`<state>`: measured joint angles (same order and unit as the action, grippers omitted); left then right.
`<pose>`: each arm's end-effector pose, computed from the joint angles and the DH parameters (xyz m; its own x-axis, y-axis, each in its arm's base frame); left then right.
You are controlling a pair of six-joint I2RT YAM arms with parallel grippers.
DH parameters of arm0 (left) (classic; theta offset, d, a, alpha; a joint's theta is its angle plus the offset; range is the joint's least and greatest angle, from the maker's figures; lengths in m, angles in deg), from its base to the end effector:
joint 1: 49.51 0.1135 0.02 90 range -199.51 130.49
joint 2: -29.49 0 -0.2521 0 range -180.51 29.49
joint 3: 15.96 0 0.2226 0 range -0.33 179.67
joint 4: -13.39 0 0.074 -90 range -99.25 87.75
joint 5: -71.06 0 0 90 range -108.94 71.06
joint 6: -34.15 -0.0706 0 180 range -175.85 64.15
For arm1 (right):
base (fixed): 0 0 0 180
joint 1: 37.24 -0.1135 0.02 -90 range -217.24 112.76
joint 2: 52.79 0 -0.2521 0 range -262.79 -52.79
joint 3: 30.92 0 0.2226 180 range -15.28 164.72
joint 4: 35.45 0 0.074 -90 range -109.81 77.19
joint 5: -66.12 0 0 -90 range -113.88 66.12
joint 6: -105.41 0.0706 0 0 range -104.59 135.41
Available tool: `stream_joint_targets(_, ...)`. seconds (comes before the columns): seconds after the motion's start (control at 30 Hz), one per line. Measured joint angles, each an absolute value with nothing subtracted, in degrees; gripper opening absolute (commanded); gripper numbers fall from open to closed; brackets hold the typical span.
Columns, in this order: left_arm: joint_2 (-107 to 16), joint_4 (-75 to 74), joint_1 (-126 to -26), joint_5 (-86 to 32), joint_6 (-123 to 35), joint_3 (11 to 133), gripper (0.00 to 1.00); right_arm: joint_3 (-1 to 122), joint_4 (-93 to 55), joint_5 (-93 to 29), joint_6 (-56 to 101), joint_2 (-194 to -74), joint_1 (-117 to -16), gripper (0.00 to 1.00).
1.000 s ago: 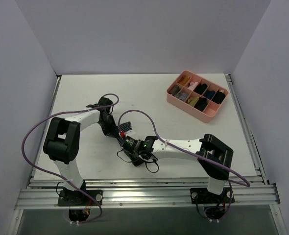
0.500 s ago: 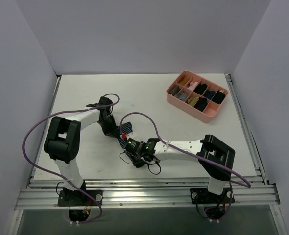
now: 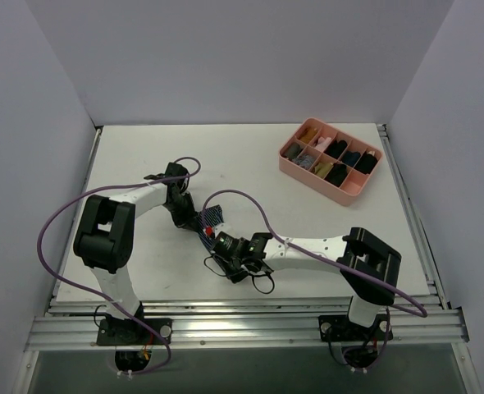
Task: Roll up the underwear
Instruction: Fold the underwear
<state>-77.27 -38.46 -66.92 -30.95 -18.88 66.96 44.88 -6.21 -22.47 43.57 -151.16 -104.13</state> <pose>0.3121 -0.1133 0.1263 -0.9442 -0.3204 -0.0762 -0.2830 0.9077 -0.3097 0.1396 0.3227 0.1638 -0.7031 -0.4455 -0.5542 -0.6598 0.6994 0.2747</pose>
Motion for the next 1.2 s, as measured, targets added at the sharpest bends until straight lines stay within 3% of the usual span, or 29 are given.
stream_joint_targets(0.67, -78.12, -39.46, -66.92, -31.67, -20.51, 68.29, 0.04, 44.73, -5.09, -22.45, 39.88, -151.14, -104.15, 0.09)
stream_joint_targets(0.77, -78.41, -39.35, -66.92, -32.15, -20.58, 68.86, 0.09, 44.73, -4.41, -22.76, 39.72, -151.12, -104.15, 0.15)
stream_joint_targets(0.87, -78.36, -38.89, -66.85, -32.57, -20.60, 69.06, 0.24, 44.84, -3.50, -24.11, 40.31, -150.64, -103.98, 0.24)
stream_joint_targets(1.03, -76.99, -38.92, -66.76, -33.53, -20.03, 69.06, 0.41, 48.40, -2.86, -27.54, 42.26, -148.58, -100.92, 0.31)
stream_joint_targets(1.2, -73.62, -39.02, -66.70, -34.69, -19.47, 69.15, 0.45, 51.11, -3.58, -29.12, 42.85, -146.83, -93.82, 0.33)
